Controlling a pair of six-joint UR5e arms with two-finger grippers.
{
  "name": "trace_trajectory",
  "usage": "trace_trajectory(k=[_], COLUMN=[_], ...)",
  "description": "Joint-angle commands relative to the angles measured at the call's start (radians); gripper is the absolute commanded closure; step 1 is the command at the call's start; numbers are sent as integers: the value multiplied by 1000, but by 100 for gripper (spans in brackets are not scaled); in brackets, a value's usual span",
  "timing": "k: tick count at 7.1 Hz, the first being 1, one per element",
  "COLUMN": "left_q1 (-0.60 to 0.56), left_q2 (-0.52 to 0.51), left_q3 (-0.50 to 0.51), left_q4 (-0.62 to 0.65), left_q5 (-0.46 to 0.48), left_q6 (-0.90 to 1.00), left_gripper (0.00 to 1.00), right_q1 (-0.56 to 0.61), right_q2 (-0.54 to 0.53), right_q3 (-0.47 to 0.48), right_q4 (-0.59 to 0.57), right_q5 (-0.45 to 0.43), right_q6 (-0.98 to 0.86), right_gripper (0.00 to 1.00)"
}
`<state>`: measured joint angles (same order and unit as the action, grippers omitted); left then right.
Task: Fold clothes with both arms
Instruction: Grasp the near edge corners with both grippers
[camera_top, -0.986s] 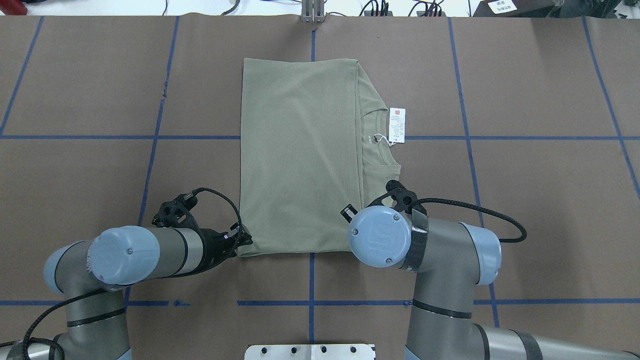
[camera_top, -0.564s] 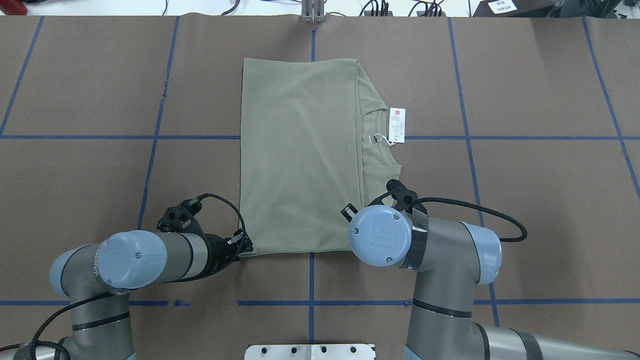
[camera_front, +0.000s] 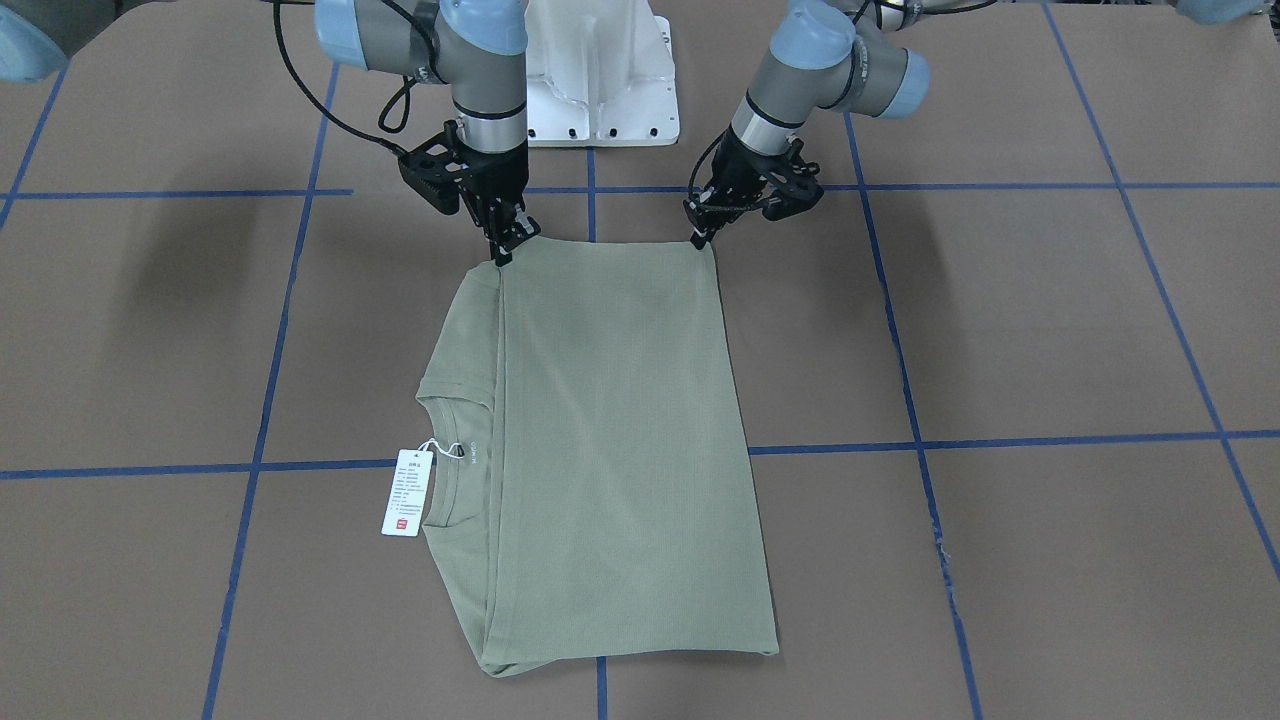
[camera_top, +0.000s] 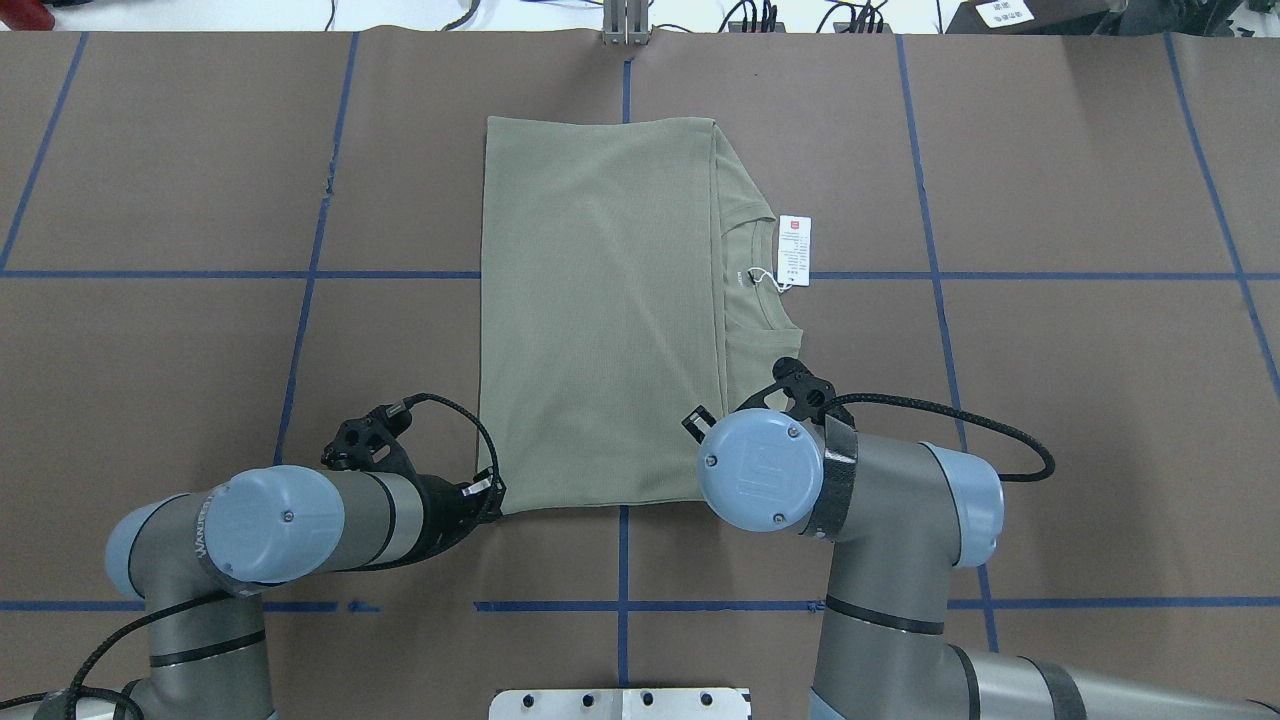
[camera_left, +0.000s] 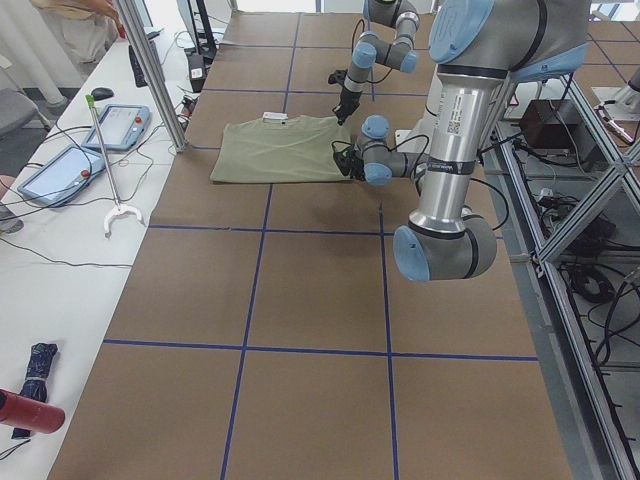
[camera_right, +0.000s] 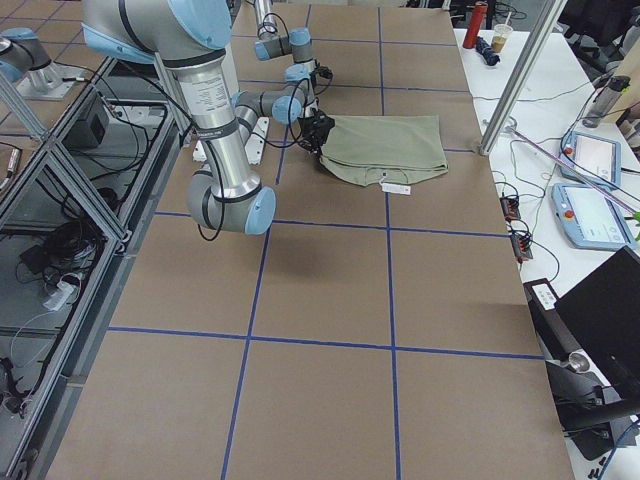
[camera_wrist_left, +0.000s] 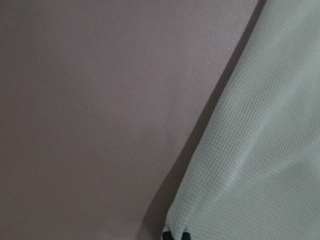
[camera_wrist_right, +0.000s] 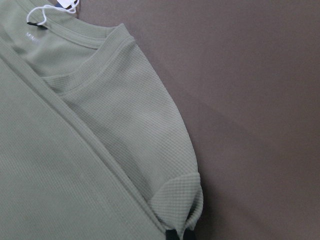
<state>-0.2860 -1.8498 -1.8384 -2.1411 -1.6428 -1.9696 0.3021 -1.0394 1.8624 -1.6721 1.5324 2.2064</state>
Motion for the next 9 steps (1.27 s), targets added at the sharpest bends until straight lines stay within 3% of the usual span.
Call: trace_trajectory(k=[1, 2, 3, 5, 6, 8, 9], left_q1=[-5, 1, 4, 24, 4, -158, -203], left_q2=[10, 29, 30, 24, 5, -105, -141], left_q3=[-77, -172, -290, -451, -502, -417, -350], left_q4=[7, 59, 179, 283, 318, 362, 362], left_q5=[-47, -55, -90, -123, -176, -187, -187], left_q6=[3, -6, -30, -86, -84, -23, 12], left_gripper=[100, 100, 100, 100, 100, 100, 100], right_q1=[3, -11, -56, -118, -73, 79, 163], right_q2=[-16, -49, -57, -54, -44, 5, 40], right_q3=[23, 115, 235, 412, 472, 399, 308], right_q4=[0, -55, -181, -363, -414, -367, -309], right_q5=[-2, 0, -2, 2, 8, 61, 110], right_q6=[6, 18, 35, 134, 131, -15, -93], right_gripper=[100, 100, 100, 100, 100, 100, 100])
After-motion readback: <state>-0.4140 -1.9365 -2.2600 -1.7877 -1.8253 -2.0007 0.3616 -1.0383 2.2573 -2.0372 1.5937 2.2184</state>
